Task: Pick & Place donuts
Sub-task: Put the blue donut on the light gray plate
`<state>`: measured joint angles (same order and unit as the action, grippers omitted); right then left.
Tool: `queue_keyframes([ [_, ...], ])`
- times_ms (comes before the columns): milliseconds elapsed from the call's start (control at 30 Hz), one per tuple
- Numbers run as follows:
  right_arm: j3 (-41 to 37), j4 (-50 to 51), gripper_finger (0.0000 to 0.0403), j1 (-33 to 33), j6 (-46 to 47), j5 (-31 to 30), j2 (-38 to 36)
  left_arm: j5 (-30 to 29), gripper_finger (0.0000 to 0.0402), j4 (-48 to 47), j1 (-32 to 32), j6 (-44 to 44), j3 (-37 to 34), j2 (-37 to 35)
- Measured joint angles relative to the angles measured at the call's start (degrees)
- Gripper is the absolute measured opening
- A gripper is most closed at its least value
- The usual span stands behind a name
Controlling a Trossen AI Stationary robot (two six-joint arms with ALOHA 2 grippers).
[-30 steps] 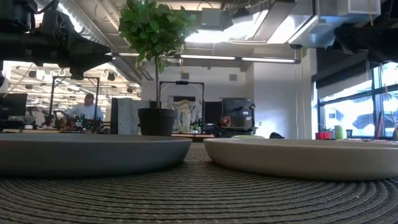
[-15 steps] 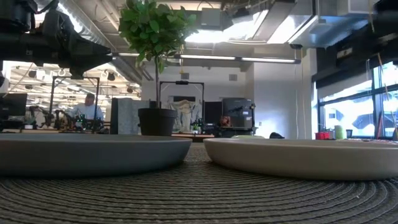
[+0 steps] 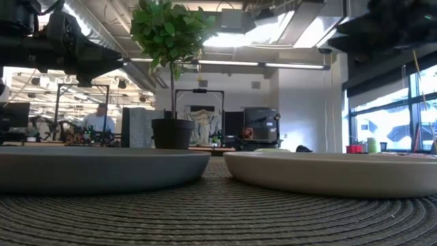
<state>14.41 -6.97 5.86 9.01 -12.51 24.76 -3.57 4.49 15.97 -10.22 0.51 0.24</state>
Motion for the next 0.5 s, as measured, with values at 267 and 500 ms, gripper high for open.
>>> queue_keyframes([
  [267,14.97,16.92,0.0173,-8.15,7.27,-10.75,24.61,-0.21,0.0147,0.00,0.00,-0.04,-0.02,0.00],
  [500,20.76,17.16,0.0173,-15.61,5.66,-8.45,40.91,-0.64,0.0146,-0.07,0.00,-0.03,-0.01,0.01],
])
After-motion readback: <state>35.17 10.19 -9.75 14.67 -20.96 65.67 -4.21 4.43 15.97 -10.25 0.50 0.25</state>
